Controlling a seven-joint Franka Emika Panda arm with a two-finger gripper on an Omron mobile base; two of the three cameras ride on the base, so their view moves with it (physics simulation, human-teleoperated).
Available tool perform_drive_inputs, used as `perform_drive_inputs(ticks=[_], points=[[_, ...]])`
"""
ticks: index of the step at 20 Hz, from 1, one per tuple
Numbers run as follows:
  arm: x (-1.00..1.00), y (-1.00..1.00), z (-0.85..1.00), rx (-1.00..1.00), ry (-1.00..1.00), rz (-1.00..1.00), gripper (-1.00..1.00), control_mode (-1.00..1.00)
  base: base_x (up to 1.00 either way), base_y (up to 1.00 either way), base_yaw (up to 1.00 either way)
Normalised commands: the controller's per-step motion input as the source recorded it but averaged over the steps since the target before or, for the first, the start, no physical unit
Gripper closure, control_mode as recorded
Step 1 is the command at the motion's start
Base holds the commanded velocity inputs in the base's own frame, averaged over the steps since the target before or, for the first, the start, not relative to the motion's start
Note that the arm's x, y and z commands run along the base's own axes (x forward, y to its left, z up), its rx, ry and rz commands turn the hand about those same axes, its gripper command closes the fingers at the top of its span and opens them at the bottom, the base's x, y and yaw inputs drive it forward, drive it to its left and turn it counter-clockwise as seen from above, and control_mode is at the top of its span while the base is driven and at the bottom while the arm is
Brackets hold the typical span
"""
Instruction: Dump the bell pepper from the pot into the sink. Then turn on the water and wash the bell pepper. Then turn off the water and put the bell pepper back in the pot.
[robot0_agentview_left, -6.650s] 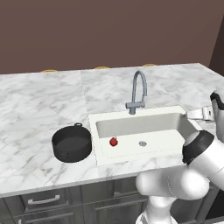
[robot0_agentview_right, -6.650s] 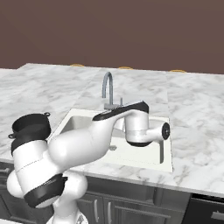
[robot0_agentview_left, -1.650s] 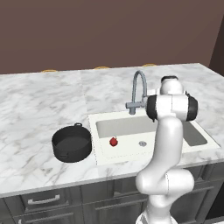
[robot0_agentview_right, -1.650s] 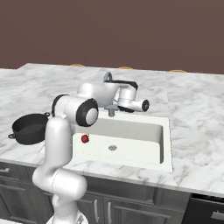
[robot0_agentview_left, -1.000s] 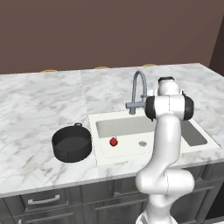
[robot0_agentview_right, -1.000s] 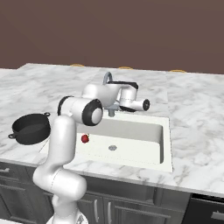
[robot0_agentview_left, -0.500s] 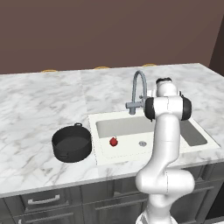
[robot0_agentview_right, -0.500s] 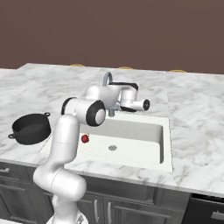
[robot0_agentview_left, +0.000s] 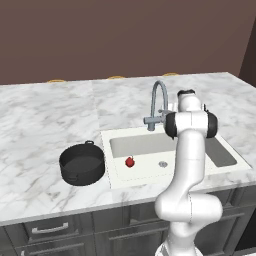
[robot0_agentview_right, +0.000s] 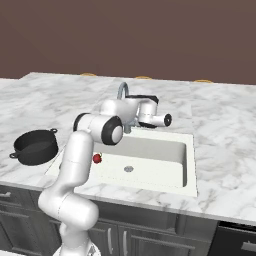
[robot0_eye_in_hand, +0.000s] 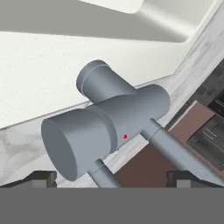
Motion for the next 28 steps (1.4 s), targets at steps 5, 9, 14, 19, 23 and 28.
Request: perform_drive_inputs(ticks=[5, 9, 14, 19, 23, 28], points=[[0.13, -0.02, -0.07, 0.0, 0.01, -0.02, -1.0, -1.0, 0.0, 0.0, 0.0], [0.13, -0.04, -0.08, 0.0, 0.02, -0.05, -1.0, -1.0, 0.0, 0.0, 0.0], [0.09, -0.05, -0.04, 0.0, 0.03, -0.04, -1.0, -1.0, 0.0, 0.0, 0.0], [0.0, 0.0, -0.03, 0.0, 0.04, -0.04, 1.0, -1.0, 0.0, 0.0, 0.0], [0.0, 0.0, 0.0, 0.0, 0.05, -0.05, 1.0, -1.0, 0.0, 0.0, 0.0], [0.0, -0.21, 0.0, 0.0, 0.06, -0.06, 1.0, -1.0, 0.0, 0.0, 0.0]])
